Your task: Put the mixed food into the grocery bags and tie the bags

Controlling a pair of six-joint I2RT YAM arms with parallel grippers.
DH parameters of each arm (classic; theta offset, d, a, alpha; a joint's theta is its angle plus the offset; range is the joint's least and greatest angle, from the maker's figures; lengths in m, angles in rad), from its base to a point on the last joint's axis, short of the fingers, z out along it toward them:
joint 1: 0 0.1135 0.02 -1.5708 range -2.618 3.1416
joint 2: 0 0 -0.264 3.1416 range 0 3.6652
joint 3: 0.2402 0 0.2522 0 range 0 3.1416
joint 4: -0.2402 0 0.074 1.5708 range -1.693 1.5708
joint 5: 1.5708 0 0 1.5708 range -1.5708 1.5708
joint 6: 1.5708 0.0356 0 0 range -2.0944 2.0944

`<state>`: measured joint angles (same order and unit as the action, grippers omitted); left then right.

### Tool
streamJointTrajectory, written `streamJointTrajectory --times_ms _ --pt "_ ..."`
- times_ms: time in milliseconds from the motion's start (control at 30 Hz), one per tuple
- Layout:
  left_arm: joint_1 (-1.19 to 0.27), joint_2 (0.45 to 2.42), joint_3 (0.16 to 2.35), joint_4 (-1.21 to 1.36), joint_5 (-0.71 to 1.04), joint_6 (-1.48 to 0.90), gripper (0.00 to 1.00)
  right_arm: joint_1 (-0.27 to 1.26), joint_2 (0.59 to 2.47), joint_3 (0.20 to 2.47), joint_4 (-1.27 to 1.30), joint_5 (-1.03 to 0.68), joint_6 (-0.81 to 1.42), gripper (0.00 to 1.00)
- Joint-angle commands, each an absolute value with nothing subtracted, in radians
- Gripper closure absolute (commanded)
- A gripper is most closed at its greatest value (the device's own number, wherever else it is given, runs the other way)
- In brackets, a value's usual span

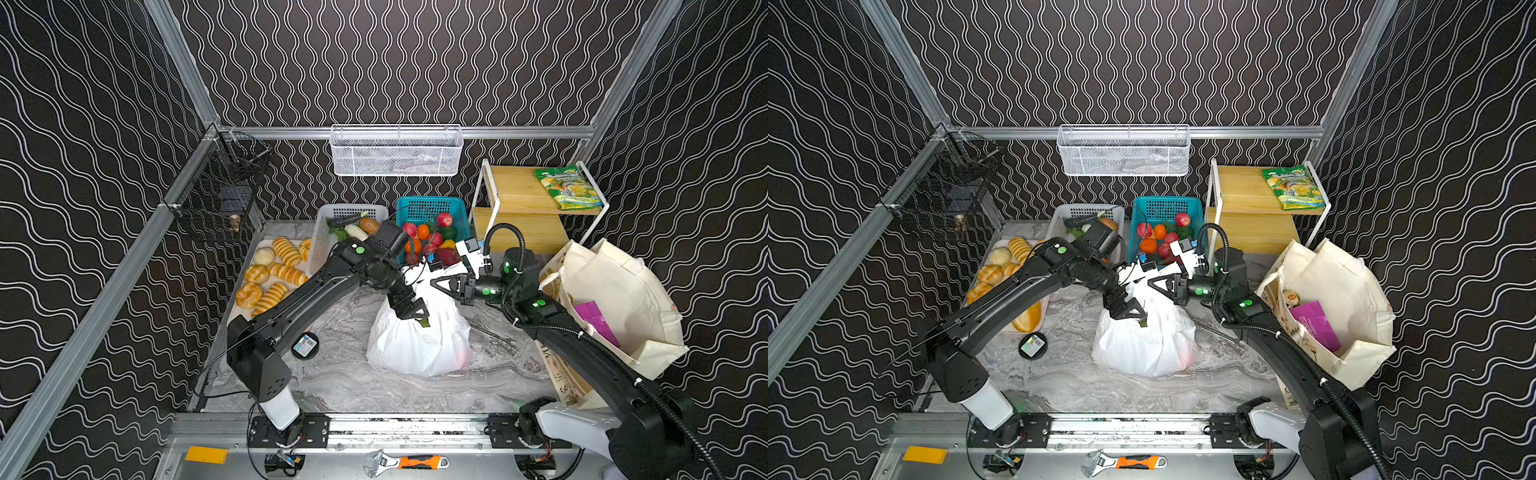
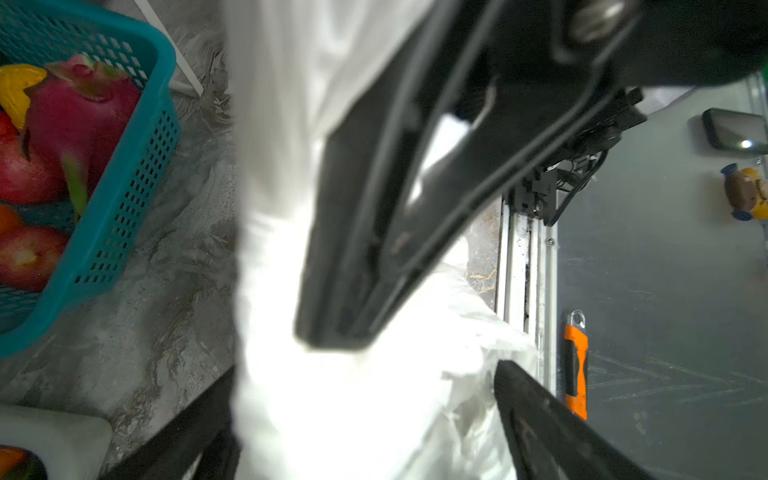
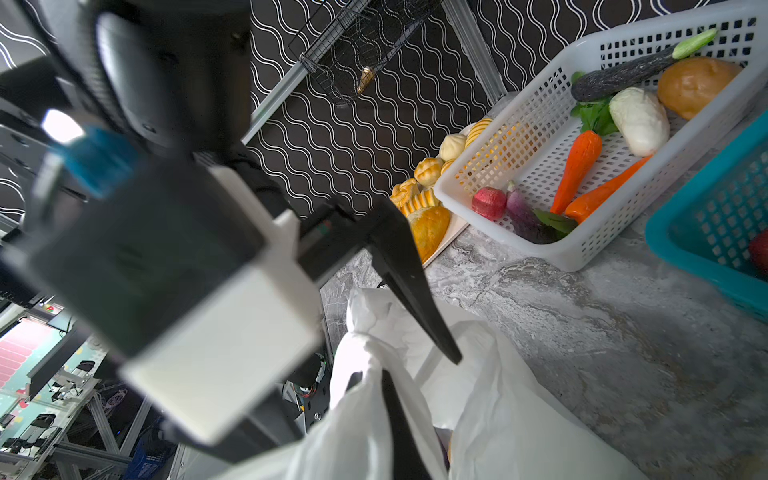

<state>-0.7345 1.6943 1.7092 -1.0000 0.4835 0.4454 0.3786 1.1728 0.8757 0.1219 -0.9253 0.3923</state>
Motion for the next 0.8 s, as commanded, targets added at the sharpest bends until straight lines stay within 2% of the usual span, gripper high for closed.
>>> streamJointTrajectory --times_ms 0,300,400,533,767 --pt "-0.745 1.701 1.713 -1.022 0.413 0.478 0.1 0.38 1.169 0.886 0.132 -0.928 0.387 0.9" --pt "-0.747 1.681 1.727 -1.055 0.475 0.502 0.21 0.38 1.166 0.887 0.129 -0.937 0.385 0.9" --pt "-0.747 1.672 1.73 -1.071 0.474 0.506 0.21 0.381 1.166 0.885 0.13 -0.936 0.384 0.9" --pt "-0.746 1.652 1.727 -1.071 0.47 0.503 0.15 0.38 1.168 0.879 0.133 -0.938 0.386 0.9" --pt "-0.746 1.649 1.723 -1.063 0.431 0.496 0.18 0.38 1.168 0.876 0.138 -0.943 0.39 0.9"
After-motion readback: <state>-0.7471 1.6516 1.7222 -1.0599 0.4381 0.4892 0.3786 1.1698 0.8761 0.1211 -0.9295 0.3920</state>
